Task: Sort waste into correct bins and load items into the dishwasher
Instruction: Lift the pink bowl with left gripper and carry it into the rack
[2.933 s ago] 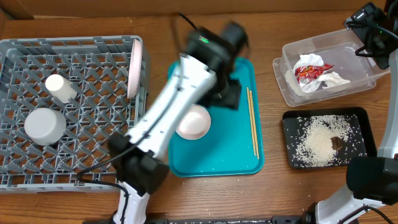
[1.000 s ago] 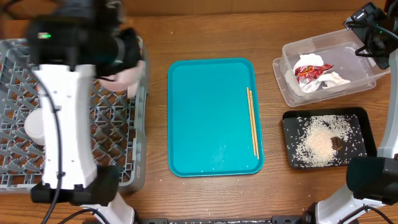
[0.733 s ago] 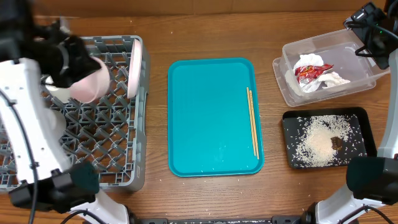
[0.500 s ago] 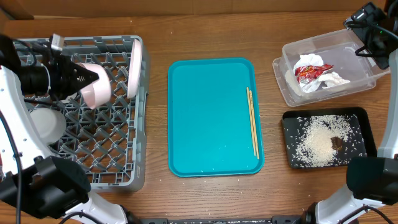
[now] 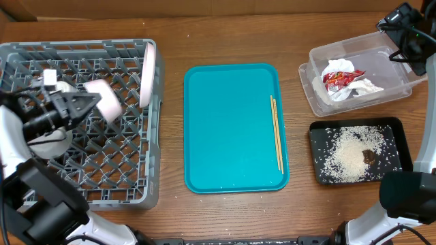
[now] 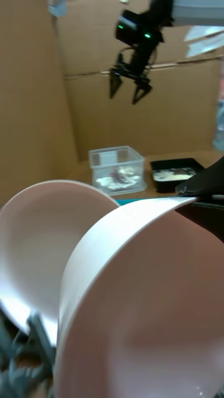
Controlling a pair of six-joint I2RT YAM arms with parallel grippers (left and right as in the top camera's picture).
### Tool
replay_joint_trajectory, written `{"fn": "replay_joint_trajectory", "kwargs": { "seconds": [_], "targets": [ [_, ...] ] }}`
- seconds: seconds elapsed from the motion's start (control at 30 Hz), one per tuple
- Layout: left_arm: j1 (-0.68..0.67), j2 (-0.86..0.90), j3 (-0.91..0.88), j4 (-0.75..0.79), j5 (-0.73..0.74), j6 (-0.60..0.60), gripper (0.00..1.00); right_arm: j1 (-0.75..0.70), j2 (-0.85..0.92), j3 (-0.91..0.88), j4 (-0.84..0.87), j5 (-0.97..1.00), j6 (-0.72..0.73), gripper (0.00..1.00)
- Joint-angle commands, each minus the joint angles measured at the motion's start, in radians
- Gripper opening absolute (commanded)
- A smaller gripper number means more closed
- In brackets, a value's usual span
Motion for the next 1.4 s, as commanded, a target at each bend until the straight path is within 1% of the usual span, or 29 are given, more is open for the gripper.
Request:
{"fn": "replay_joint_trajectory", "kwargs": {
  "seconds": [0.0, 0.13, 0.43, 0.5, 0.6, 0.77, 0.87, 1.07, 1.37],
  "targets": [
    [0.048, -0.003, -0.01, -0.01, 0.048, 0.037, 0.04, 0.003, -0.007, 0.0, 0.005, 0.003, -0.003, 1.0],
    [0.056, -0.003, -0.01, -0.009, 0.048, 0.047, 0.04, 0.003, -0.007, 0.0, 0.005, 0.003, -0.002, 1.0],
    [0.032, -0.003, -0.013, 0.003, 0.04, 0.113, 0.04, 0.003, -0.007, 0.0, 0.005, 0.003, -0.002, 1.0],
    [0.03, -0.003, -0.026, 0.012, 0.037, 0.117, 0.04, 0.003, -0.007, 0.0, 0.005, 0.003, -0.002, 1.0],
    [0.03, -0.003, -0.071, 0.039, 0.049, 0.153, 0.04, 0.003, -0.007, 0.0, 0.005, 0.003, -0.003, 1.0],
    [0.032, -0.003, -0.174, 0.124, 0.126, 0.149, 0.04, 0.003, -0.007, 0.0, 0.005, 0.003, -0.003, 1.0],
    [0.032, -0.003, -0.199, 0.132, 0.138, 0.148, 0.04, 0.003, -0.007, 0.0, 0.005, 0.003, -0.003, 1.0],
    [0.041, -0.003, -0.201, 0.134, 0.105, 0.079, 0.04, 0.003, -0.007, 0.0, 0.005, 0.003, -0.003, 1.0],
    [0.091, -0.003, -0.201, 0.149, 0.01, 0.083, 0.04, 0.003, -0.007, 0.0, 0.005, 0.003, -0.002, 1.0]
  ]
}}
